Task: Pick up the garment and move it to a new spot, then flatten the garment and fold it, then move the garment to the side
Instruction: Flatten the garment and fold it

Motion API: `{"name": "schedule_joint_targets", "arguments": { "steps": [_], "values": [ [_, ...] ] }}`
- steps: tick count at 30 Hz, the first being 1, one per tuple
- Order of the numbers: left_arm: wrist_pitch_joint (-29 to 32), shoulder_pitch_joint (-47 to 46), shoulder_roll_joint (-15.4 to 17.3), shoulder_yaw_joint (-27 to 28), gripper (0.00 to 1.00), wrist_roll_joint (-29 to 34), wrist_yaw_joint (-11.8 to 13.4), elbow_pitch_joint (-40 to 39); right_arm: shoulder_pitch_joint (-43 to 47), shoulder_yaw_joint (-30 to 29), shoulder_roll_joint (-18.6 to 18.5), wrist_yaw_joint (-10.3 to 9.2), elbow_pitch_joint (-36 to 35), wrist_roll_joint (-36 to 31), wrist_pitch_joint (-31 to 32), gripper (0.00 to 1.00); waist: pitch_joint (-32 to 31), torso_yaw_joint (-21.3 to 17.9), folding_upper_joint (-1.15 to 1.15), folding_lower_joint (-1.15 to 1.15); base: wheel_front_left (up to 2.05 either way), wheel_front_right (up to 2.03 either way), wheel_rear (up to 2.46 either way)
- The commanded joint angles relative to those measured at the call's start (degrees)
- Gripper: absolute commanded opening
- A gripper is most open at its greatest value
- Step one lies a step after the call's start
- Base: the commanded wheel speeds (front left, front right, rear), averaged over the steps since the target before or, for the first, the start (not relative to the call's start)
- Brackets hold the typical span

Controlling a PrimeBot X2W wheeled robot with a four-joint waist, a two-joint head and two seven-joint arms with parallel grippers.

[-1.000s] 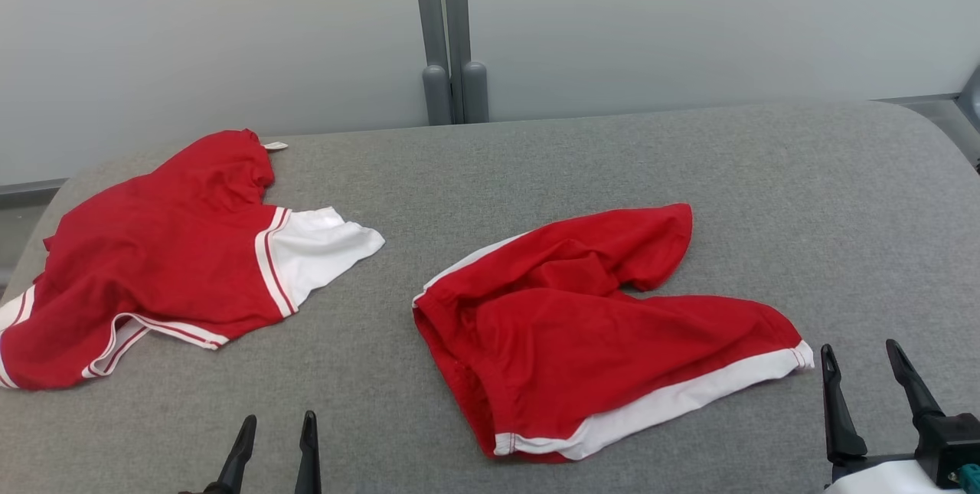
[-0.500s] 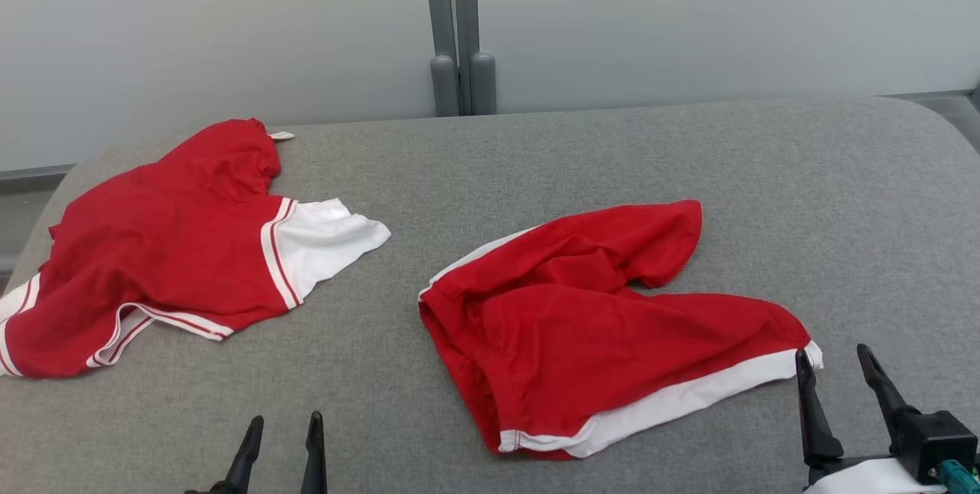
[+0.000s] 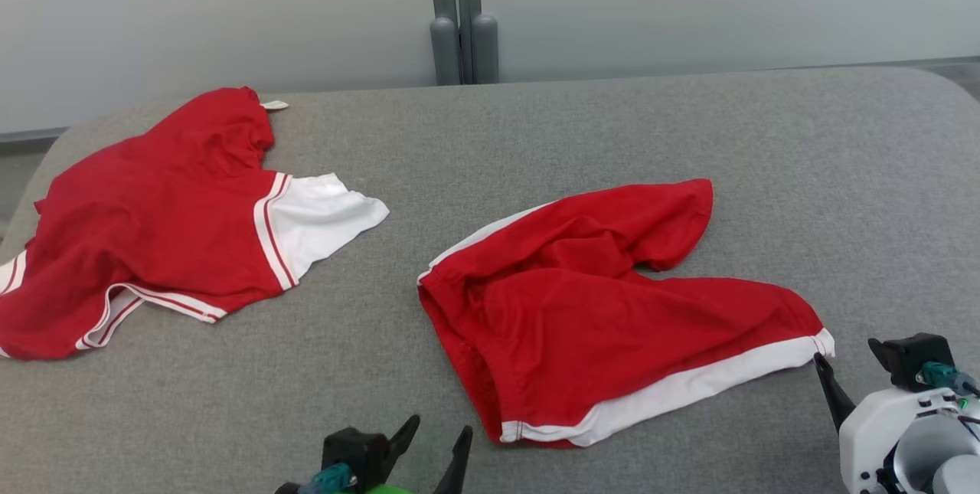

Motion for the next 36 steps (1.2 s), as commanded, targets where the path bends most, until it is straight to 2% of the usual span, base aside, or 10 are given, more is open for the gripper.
{"name": "schedule_joint_targets", "arguments": {
  "steps": [1, 7, 16, 26, 36],
  "values": [
    [1.06, -2.09, 0.17, -1.32, 1.00, -0.95, -0.32, -1.03, -1.45, 0.62, -0.91, -0.08, 0.02, 0.54, 0.52, 1.00, 2.87, 0.65, 0.00, 0.00, 0.00, 0.00, 0.00],
    [4.73, -6.43, 2.04, -7.36, 1.00, -3.39, -0.45, -3.20, -4.61, 2.85, -1.35, -0.08, 2.34, 1.67, 1.36, 1.00, 6.03, 1.20, 0.00, 0.00, 0.00, 0.00, 0.00],
    [8.85, -6.43, 5.44, -10.81, 1.00, -7.84, -0.44, -7.12, -5.92, 5.86, -1.35, -0.08, 4.53, 3.11, -0.02, 1.00, 7.24, 0.59, 0.00, 0.00, 0.00, 0.00, 0.00],
    [9.20, -7.32, 6.29, -13.03, 1.00, -10.04, -0.45, -8.36, -7.68, 6.71, -1.78, -0.08, 4.86, 1.89, -2.17, 1.00, 7.90, -0.24, 0.00, 0.00, 0.00, 0.00, 0.00],
    [7.62, -8.94, 6.87, -13.79, 1.00, -11.37, -0.46, -4.69, -7.77, 8.03, -1.56, -0.08, 2.88, 2.22, -1.31, 1.00, 9.59, -1.19, 0.00, 0.00, 0.00, 0.00, 0.00]
  ]
}}
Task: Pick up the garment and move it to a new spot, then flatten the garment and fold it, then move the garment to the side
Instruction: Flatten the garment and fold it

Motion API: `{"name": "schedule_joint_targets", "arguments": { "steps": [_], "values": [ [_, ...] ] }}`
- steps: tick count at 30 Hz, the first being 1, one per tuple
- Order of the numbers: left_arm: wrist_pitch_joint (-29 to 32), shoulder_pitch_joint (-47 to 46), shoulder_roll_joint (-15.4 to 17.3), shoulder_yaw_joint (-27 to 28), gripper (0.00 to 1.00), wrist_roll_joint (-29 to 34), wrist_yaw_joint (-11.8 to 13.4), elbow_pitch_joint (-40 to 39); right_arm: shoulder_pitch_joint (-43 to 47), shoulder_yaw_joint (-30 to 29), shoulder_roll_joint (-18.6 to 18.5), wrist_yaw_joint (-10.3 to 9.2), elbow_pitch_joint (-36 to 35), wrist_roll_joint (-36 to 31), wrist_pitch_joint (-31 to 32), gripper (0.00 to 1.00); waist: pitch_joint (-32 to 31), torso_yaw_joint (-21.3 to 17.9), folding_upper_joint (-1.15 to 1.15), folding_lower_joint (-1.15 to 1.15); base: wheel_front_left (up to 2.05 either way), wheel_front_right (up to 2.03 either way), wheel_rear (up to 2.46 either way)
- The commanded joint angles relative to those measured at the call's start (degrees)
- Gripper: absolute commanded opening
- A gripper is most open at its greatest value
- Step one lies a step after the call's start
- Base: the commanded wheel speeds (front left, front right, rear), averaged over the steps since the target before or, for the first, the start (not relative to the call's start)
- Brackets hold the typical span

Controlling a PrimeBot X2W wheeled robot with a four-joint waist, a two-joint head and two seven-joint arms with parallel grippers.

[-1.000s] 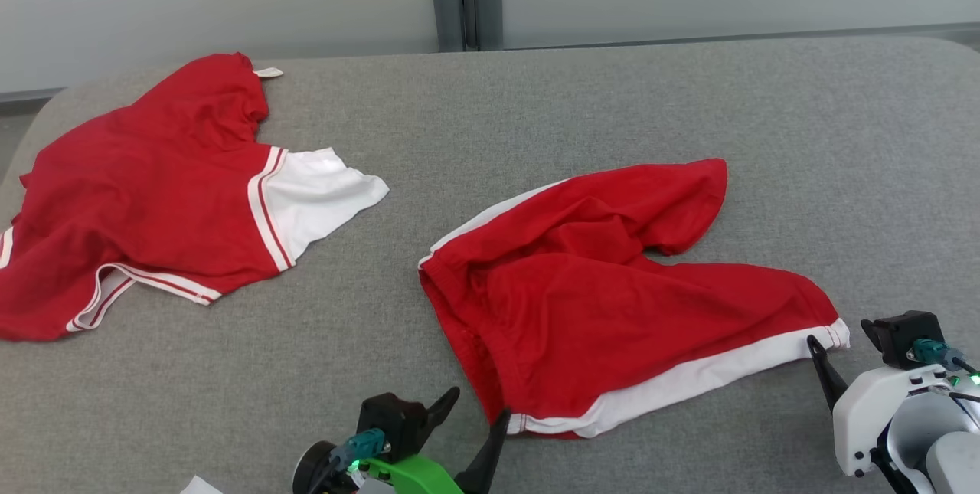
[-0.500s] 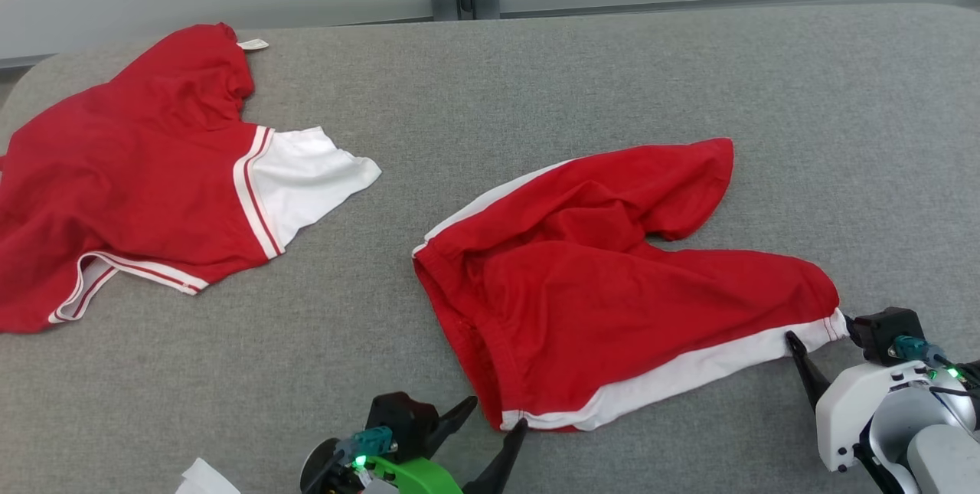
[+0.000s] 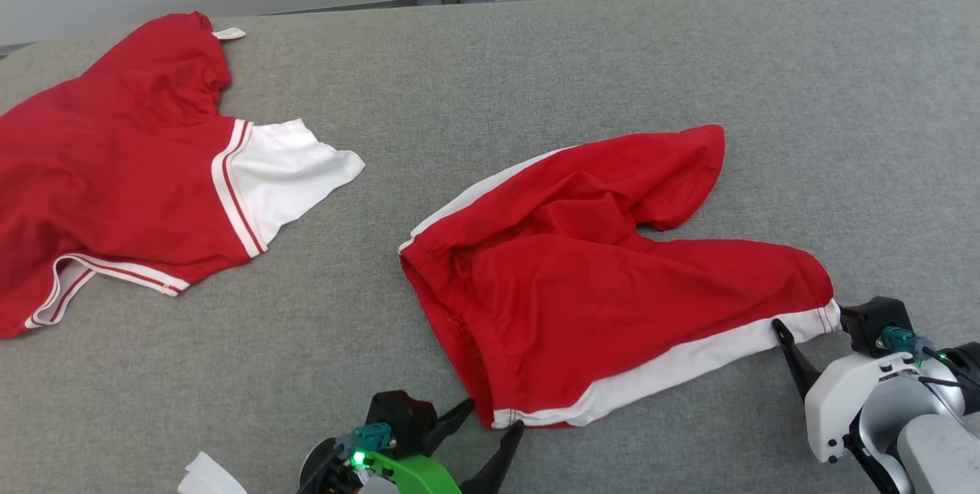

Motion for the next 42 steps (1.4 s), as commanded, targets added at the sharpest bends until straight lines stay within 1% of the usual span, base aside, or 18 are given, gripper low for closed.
{"name": "schedule_joint_targets", "arguments": {
  "steps": [1, 5, 7, 9, 11, 12, 13, 14, 15, 16, 17, 21, 23, 27, 31, 34, 38, 42],
  "values": [
    [-0.55, -1.08, 0.25, 0.04, 1.00, -0.50, -0.18, 0.45, -0.30, -0.03, -0.06, -0.08, -0.07, 0.20, 0.04, 1.00, 0.21, -0.04, 0.00, 0.00, 0.00, 0.00, 0.00],
    [-0.96, -1.71, 0.37, -0.66, 1.00, -1.13, -0.18, 1.51, 0.28, 0.14, -0.13, -0.08, 0.27, 0.40, 0.22, 1.00, 0.41, -0.05, 0.00, 0.00, 0.00, 0.00, 0.00],
    [-0.95, -1.93, 0.49, -1.23, 0.90, -1.49, -0.18, 2.07, 0.44, 0.24, -0.10, -0.08, 0.42, 0.49, 0.33, 1.00, 0.45, -0.10, 0.00, 0.00, 0.00, 0.00, 0.00],
    [-1.03, -1.97, 0.60, -1.73, 0.75, -1.97, -0.18, 2.64, 0.56, 0.39, -0.03, -0.08, 0.52, 0.59, 0.45, 1.00, 0.45, -0.23, 0.00, 0.00, 0.00, 0.00, 0.00],
    [-1.53, -2.44, 0.80, -1.98, 0.76, -2.05, -0.18, 3.24, 0.46, 0.37, 0.17, -0.08, 0.65, 1.00, 0.64, 1.00, 0.54, -0.38, 0.00, 0.00, 0.00, 0.00, 0.00],
    [-1.80, -2.73, 0.87, -2.07, 0.74, -1.87, -0.18, 3.63, 0.31, 0.42, 0.11, -0.08, 0.67, 1.03, 0.74, 1.00, 0.61, -0.45, 0.00, 0.00, 0.00, 0.00, 0.00],
    [-1.87, -2.80, 0.80, -2.30, 0.62, -2.16, -0.18, 3.94, 0.21, 0.44, 0.08, -0.08, 0.76, 1.18, 0.77, 0.96, 0.62, -0.50, 0.00, 0.00, 0.00, 0.00, 0.00],
    [-1.80, -2.95, 0.77, -2.79, 0.40, -2.51, -0.18, 4.21, 0.12, 0.91, 0.08, -0.08, 0.85, 1.68, 1.14, 0.49, 0.65, -0.54, 0.00, 0.00, 0.00, 0.00, 0.00],
    [-1.88, -3.25, 0.87, -3.15, 0.25, -2.68, -0.18, 4.28, -0.03, 1.31, -0.09, -0.08, 0.75, 1.87, 1.16, 0.39, 0.65, -0.58, 0.00, 0.00, 0.00, 0.00, 0.00],
    [-2.12, -3.49, 0.96, -3.27, 0.00, -2.99, -0.18, 4.44, -0.24, 0.96, -0.19, -0.09, 0.73, 2.47, 0.78, 0.22, 0.59, -0.65, 0.00, 0.00, 0.00, 0.00, 0.00],
    [-2.02, -3.57, 0.98, -3.60, 0.00, -3.40, -0.18, 4.60, -0.30, 0.95, -0.30, -0.09, 0.87, 2.73, 1.01, 0.00, 0.49, -0.69, 0.00, 0.00, 0.00, 0.00, 0.00],
    [-1.59, -3.25, 2.04, -3.75, 0.00, -5.79, -0.19, 4.34, 0.89, 1.81, -0.81, -0.08, -0.30, 6.81, 1.79, 0.00, -0.92, -0.90, 0.00, 0.00, 0.00, 0.00, 0.00],
    [-1.09, -2.56, 2.46, -2.98, 0.00, -7.07, -0.19, 2.64, 1.59, 1.27, -1.22, -0.08, -2.42, 10.79, 2.41, 0.00, -1.64, -1.01, 0.00, 0.00, 0.00, 0.00, 0.00],
    [1.59, -0.95, 6.38, -2.25, 0.00, -10.65, -0.18, -5.68, 4.47, 1.12, -3.39, -0.08, -11.28, 21.20, 5.39, 0.00, -3.08, -1.68, 0.00, 0.00, 0.00, 0.00, 0.00],
    [3.80, -0.71, 10.01, 0.66, 0.00, -13.35, 0.03, -17.29, 7.05, -3.79, -5.67, -0.08, -23.21, 30.80, 6.49, 0.00, -3.56, -2.28, 0.00, 0.00, 0.00, 0.00, 0.00],
    [4.50, -2.83, 13.16, 4.24, 0.00, -12.70, 1.38, -26.68, 8.26, -8.69, -6.95, -0.07, -33.10, 37.39, 7.57, 0.00, -3.27, -2.96, 0.00, 0.00, 0.00, 0.00, 0.00],
    [6.66, -6.49, 15.06, 7.43, 0.00, -14.16, 1.98, -36.97, 9.47, -14.55, -7.87, -0.05, -44.62, 45.71, 8.29, 0.00, -2.50, -3.74, 0.00, 0.00, 0.00, 0.00, 0.00],
    [11.00, -12.40, 15.55, 9.79, 0.00, -17.77, 2.47, -42.70, 8.43, -20.65, -8.44, -0.04, -51.42, 51.88, 8.36, 0.00, -0.73, -4.78, 0.00, 0.00, 0.00, 0.00, 0.00]
  ]
}}
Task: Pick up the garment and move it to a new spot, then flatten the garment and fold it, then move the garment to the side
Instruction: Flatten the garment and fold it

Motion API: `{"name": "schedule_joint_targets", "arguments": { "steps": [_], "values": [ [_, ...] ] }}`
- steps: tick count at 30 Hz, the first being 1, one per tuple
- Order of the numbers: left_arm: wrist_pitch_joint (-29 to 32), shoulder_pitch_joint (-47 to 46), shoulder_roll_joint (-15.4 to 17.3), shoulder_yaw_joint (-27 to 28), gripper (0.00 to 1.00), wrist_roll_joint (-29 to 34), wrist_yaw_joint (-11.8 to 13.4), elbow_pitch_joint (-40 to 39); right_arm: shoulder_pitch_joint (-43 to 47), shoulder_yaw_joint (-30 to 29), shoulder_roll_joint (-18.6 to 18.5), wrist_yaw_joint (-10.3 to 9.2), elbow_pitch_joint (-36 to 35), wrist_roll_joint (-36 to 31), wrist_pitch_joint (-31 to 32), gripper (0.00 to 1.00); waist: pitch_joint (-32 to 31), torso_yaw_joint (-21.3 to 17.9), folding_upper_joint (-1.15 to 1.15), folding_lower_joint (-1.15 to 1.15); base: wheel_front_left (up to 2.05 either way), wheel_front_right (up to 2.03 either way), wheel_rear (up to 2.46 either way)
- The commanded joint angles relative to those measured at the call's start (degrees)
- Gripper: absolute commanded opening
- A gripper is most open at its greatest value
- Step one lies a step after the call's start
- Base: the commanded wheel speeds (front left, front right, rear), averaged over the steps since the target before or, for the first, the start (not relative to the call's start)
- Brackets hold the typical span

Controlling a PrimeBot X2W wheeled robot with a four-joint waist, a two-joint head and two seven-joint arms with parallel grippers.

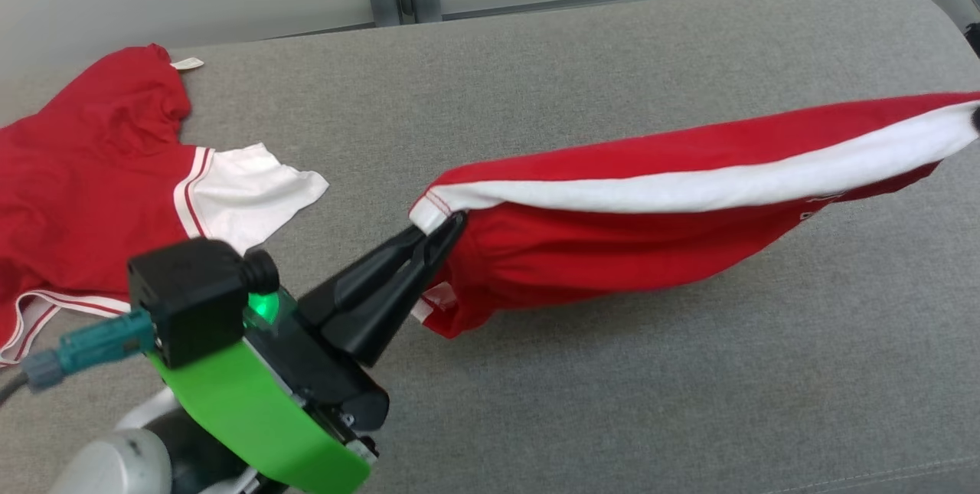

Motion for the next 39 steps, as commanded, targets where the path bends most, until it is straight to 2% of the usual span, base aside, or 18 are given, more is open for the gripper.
{"name": "schedule_joint_targets", "arguments": {
  "steps": [1, 5, 8, 11, 13, 16, 18, 21, 25, 28, 32, 35, 39],
  "values": [
    [2.03, -3.85, 0.67, 1.09, 0.00, -1.18, 0.46, -0.83, -1.52, -2.21, -0.38, 0.00, -1.17, 1.85, 0.05, 0.00, 1.85, -1.06, 0.00, 0.00, 0.00, 0.00, 0.00],
    [8.68, -13.89, 1.71, 2.33, 0.00, -3.19, 0.77, -0.10, -7.12, -7.01, -1.40, 0.00, -1.01, 7.10, 1.22, 0.00, 5.84, -2.21, 0.00, 0.00, 0.00, 0.00, 0.00],
    [13.90, -21.82, 0.80, 2.32, 0.00, -6.69, 1.27, 3.35, -13.42, -7.01, -3.27, 0.00, 2.85, 6.70, 4.25, 0.00, 9.67, -2.86, 0.00, 0.00, 0.00, 0.00, 0.00],
    [18.45, -30.68, 0.46, 2.35, 0.00, -7.42, 1.62, 9.81, -23.00, -2.93, -4.84, -0.01, 9.13, 1.55, 9.10, 0.00, 14.13, -3.19, 0.00, 0.00, 0.00, 0.00, 0.00],
    [18.97, -36.43, -0.59, 2.58, 0.00, -6.03, 1.73, 15.75, -30.93, 1.13, -5.02, -0.01, 14.04, -5.48, 12.10, 0.00, 16.91, -3.22, 0.00, 0.00, 0.00, 0.00, 0.00],
    [17.53, -44.98, -2.15, 2.78, 0.00, -2.75, 1.39, 25.54, -45.08, 6.22, -0.89, -0.03, 21.46, -16.59, 15.26, 0.00, 20.85, -2.90, 0.00, 0.00, 0.00, 0.00, 0.00],
    [14.30, -51.29, -3.84, 3.24, 0.00, 0.13, 0.95, 32.48, -55.72, 7.76, 4.03, -0.04, 27.19, -24.22, 15.78, 0.00, 23.31, -2.87, 0.00, 0.00, 0.00, 0.00, 0.00],
    [6.62, -60.80, -6.48, 3.67, 0.00, 5.36, 0.32, 42.44, -69.70, 7.06, 10.94, -0.04, 35.47, -34.74, 13.67, 0.00, 26.31, -2.55, 0.00, 0.00, 0.00, 0.00, 0.00],
    [-5.52, -69.55, -7.97, 3.15, 0.00, 12.26, -0.47, 53.69, -80.88, 5.58, 17.31, -0.04, 43.82, -43.65, 8.76, 0.00, 28.20, -2.37, 0.00, 0.00, 0.00, 0.00, 0.00],
    [-13.49, -72.18, -9.26, 2.48, 0.00, 13.80, -1.31, 59.92, -83.01, 5.66, 19.70, -0.04, 48.54, -46.40, 4.77, 0.00, 28.38, -2.25, 0.00, 0.00, 0.00, 0.00, 0.00],
    [-19.70, -68.70, -10.27, 0.29, 0.00, 13.15, -2.07, 66.34, -77.21, 7.85, 19.43, -0.04, 52.46, -46.54, 0.37, 0.00, 27.81, -1.35, 0.00, 0.00, 0.00, 0.00, 0.00],
    [-23.88, -62.60, -9.91, -2.00, 0.00, 11.70, -2.38, 68.87, -69.19, 9.42, 18.00, -0.04, 53.32, -44.37, -2.43, 0.00, 26.40, -0.62, 0.00, 0.00, 0.00, 0.00, 0.00],
    [-28.28, -51.18, -8.34, -6.64, 0.00, 7.59, -2.34, 67.62, -56.23, 11.17, 16.30, -0.04, 51.81, -39.71, -5.54, 0.00, 23.44, 0.07, 0.00, 0.00, 0.00, 0.00, 0.00]
  ]
}}
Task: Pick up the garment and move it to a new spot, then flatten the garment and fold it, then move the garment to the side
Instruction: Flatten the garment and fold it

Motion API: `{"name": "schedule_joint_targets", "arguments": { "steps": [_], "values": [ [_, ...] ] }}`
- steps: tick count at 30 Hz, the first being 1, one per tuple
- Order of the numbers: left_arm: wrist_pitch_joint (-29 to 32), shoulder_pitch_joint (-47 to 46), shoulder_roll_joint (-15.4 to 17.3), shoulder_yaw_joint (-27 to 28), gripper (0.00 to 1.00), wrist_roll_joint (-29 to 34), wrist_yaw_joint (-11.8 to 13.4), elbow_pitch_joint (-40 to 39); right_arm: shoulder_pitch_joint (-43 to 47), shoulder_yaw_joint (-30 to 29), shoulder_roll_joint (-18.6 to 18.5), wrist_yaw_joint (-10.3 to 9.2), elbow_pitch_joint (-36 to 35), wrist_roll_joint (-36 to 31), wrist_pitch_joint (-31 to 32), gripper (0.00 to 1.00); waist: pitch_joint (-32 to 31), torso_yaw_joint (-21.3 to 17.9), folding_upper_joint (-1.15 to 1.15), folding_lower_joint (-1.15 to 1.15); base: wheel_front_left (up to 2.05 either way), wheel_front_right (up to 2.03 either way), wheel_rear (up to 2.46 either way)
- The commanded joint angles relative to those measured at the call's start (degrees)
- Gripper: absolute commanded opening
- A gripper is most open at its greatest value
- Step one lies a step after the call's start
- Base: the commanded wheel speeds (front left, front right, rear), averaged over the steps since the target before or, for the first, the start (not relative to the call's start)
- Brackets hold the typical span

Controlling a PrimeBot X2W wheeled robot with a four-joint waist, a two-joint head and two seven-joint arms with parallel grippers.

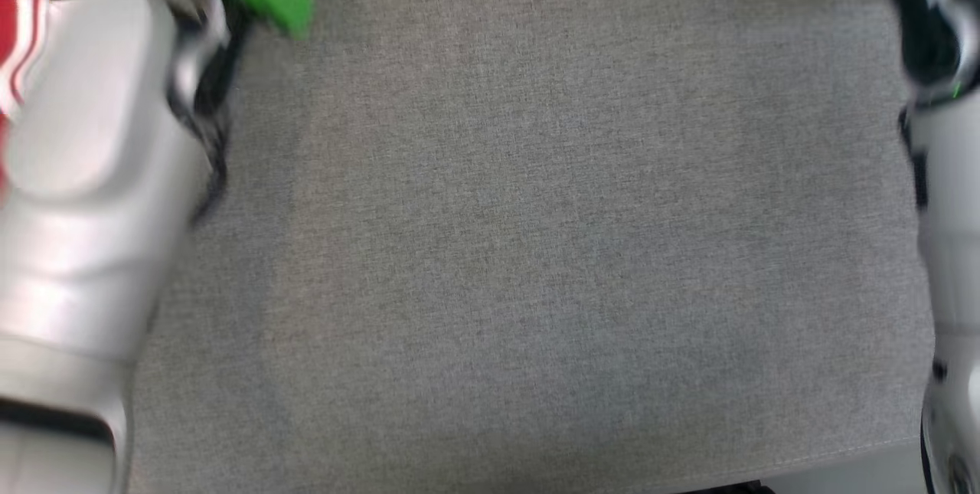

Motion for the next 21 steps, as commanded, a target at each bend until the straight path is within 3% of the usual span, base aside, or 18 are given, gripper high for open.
{"name": "schedule_joint_targets", "arguments": {
  "steps": [1, 6, 11, 21],
  "values": [
    [-1.49, 5.22, 1.50, -1.04, 0.00, -1.86, 0.13, -1.07, 5.41, 0.83, -1.12, -0.10, -1.09, 1.81, -0.91, 0.00, -3.46, 1.01, 0.00, -0.01, 0.00, 0.00, 0.00],
    [-4.23, 20.99, 3.17, -5.53, 0.00, -6.50, 0.12, -5.75, 22.01, 3.31, -5.19, -0.12, -5.39, 6.55, -2.12, 0.00, -8.90, 2.16, 0.00, -0.01, 0.00, 0.00, 0.00],
    [-5.74, 36.00, 2.41, -9.10, 0.00, -8.26, 0.89, -10.75, 36.57, 3.26, -9.05, -0.13, -8.55, 8.71, -2.53, 0.00, -15.86, 3.77, 0.00, -0.01, 0.00, 0.00, 0.00],
    [-4.92, 60.47, 2.18, -13.39, 0.00, -12.60, 8.50, -19.63, 67.18, -3.73, -12.27, -0.20, -17.38, 10.87, -1.53, 0.00, -28.42, 7.94, 0.00, -0.01, 0.00, 0.00, 0.00]
  ]
}}
